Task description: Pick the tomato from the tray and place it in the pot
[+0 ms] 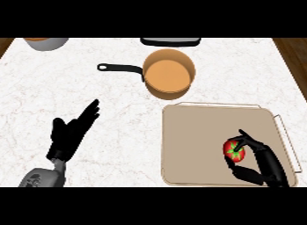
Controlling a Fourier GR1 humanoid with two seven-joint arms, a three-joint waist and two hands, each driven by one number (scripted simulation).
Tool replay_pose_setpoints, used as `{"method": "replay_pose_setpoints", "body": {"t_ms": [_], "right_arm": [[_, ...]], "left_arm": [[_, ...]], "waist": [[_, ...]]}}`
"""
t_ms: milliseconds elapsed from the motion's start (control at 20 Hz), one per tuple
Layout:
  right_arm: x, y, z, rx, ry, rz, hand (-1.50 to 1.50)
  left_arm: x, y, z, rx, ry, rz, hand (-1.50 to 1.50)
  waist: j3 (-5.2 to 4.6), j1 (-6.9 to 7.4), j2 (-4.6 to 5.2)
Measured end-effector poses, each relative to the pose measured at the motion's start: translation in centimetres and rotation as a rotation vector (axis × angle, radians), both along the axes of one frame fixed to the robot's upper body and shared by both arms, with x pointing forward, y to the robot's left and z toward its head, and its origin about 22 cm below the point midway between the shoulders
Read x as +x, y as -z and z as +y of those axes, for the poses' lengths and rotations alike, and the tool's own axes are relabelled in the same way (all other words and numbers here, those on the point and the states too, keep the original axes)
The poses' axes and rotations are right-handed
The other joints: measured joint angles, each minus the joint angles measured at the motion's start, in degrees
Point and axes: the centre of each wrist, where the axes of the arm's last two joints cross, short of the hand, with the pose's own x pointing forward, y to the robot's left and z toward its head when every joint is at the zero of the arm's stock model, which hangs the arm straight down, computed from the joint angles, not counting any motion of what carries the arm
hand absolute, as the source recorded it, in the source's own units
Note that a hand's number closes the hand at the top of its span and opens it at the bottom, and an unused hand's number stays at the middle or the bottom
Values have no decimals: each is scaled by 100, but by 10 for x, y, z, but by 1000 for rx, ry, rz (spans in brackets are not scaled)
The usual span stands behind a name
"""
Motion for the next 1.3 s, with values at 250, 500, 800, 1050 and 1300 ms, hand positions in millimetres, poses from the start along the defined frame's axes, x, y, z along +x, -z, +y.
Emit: {"method": "replay_pose_setpoints", "body": {"t_ms": [250, 500, 800, 1050, 1300], "right_arm": [[-1, 5, 0, -3, 17, -57, 150], [-1, 3, 19, -38, 274, -137, 150], [-14, 0, 45, -66, 630, -170, 150], [-24, -10, 96, -123, 794, -179, 150], [-41, -17, 140, -185, 838, -188, 150]], "left_arm": [[0, 0, -8, -4, -1, 8, 0], [-3, 2, -2, -2, -22, 13, 0], [-8, 5, 3, -2, -46, 19, 0], [-4, 1, 0, -5, -32, 15, 0], [-5, 3, -1, 4, -13, 13, 0]], "waist": [[-2, -4, 25], [39, -84, 20], [100, -205, 13], [147, -129, 63], [148, -25, 114]]}}
